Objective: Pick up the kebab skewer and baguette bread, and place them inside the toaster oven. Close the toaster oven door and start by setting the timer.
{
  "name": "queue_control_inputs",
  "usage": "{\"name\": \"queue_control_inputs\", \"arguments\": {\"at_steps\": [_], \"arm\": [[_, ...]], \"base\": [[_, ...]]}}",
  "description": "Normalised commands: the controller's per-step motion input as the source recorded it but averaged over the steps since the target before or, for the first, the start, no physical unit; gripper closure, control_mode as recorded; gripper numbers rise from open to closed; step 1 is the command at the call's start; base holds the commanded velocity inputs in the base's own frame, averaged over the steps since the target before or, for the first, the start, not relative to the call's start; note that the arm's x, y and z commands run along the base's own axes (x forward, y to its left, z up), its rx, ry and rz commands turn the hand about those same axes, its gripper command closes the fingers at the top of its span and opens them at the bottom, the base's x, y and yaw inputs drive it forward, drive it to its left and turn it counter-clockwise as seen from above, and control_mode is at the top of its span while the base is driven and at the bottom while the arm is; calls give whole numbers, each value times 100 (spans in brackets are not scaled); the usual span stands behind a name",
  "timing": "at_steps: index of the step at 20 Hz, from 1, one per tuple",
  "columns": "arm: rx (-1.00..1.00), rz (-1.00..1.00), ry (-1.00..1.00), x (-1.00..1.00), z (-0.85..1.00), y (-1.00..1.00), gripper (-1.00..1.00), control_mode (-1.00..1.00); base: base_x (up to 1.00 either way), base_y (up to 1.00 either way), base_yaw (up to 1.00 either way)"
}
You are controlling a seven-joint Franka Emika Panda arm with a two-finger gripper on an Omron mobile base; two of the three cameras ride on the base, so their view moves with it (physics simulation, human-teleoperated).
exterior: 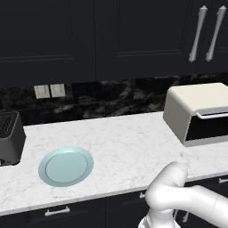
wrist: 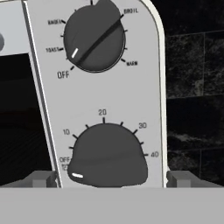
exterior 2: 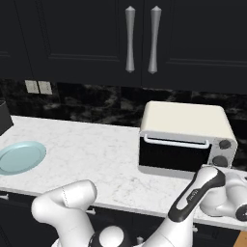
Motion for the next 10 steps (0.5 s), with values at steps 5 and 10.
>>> {"name": "queue_control_inputs", "arguments": {"at_steps": [5, 10], "arm": [[0, 0, 0, 7, 0, 0, -100, -100], [0, 0, 0, 12, 0, 0, -100, -100]], "base": [[0, 0, 0], [0, 0, 0]]}}
